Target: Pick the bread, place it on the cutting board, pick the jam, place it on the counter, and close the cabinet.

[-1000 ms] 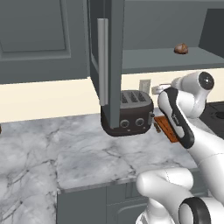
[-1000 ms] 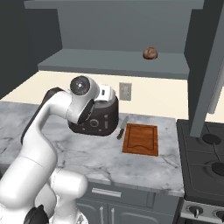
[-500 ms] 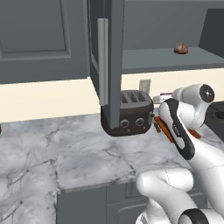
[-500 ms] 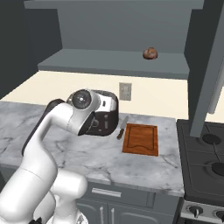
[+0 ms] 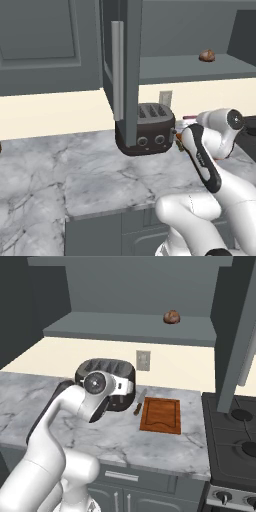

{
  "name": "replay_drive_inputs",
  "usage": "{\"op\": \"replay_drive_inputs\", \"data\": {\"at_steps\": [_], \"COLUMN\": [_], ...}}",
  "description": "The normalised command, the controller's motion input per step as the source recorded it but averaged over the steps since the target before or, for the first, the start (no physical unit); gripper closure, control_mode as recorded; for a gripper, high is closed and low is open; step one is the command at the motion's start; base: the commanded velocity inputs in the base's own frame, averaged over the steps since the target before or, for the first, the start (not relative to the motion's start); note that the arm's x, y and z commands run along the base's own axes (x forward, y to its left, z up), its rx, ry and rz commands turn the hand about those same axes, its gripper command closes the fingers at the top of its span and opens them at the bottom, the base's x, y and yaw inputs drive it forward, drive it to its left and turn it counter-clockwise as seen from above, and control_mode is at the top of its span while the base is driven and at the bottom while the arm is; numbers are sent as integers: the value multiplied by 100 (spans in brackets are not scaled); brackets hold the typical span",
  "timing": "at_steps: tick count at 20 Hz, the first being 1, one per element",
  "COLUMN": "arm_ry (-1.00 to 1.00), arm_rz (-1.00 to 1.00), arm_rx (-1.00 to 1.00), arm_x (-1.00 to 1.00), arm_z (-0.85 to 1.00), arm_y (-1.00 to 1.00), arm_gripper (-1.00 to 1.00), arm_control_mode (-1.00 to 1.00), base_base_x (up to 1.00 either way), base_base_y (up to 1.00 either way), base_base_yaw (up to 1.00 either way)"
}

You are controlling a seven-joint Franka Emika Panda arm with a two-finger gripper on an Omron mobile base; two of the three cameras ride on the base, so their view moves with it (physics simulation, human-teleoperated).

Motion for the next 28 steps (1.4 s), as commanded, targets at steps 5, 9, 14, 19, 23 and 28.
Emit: {"op": "replay_drive_inputs", "data": {"at_steps": [5, 9, 14, 19, 23, 28], "arm_ry": [0, 0, 0, 0, 0, 0], "arm_rz": [0, 0, 0, 0, 0, 0], "arm_rx": [0, 0, 0, 0, 0, 0], "arm_x": [-8, -6, -6, -3, -7, -7], "arm_z": [-34, -39, -43, -41, -42, -39], "arm_y": [0, 0, 0, -1, 0, 0], "arm_gripper": [100, 100, 100, 100, 100, 100], "arm_control_mode": [-100, -100, -100, -100, -100, -100], "base_base_x": [0, 0, 0, 0, 0, 0], "base_base_y": [0, 0, 0, 0, 0, 0], "base_base_yaw": [0, 0, 0, 0, 0, 0]}}
